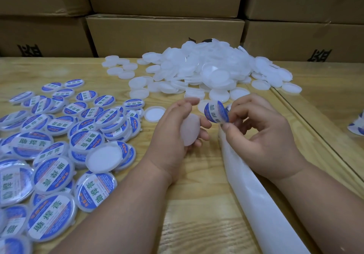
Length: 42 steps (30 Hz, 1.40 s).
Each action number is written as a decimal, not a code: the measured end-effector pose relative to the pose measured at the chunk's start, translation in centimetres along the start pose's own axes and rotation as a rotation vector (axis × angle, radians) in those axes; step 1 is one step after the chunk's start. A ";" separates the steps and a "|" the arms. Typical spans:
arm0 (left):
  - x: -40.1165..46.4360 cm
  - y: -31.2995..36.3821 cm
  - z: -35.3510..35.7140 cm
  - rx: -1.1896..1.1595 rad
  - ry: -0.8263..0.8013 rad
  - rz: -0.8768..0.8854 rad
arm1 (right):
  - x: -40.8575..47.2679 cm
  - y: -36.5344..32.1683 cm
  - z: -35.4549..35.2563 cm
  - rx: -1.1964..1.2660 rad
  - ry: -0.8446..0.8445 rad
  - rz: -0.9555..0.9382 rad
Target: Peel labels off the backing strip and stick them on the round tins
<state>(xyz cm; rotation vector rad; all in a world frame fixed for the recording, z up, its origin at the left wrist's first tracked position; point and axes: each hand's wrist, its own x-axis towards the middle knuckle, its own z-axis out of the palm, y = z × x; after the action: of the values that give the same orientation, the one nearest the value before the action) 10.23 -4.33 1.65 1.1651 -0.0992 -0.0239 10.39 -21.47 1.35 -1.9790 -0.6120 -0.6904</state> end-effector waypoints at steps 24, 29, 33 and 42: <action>0.5 0.0 0.0 -0.047 -0.127 -0.109 | 0.0 -1.5 0.5 -0.038 -0.176 0.288; 0.5 -0.1 -0.2 -0.005 -0.148 -0.112 | 0.0 -1.4 0.6 -0.078 -0.154 0.284; 0.5 -0.2 -0.1 0.037 -0.127 -0.112 | 0.0 -1.2 0.5 -0.076 -0.147 0.286; 0.5 -0.3 -0.2 0.028 -0.139 -0.107 | -0.1 -1.0 0.4 -0.064 -0.138 0.292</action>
<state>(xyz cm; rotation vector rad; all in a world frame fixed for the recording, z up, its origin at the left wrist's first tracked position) 10.78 -4.32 1.31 1.1954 -0.1600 -0.1987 9.71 -20.68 1.73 -2.1329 -0.3729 -0.4012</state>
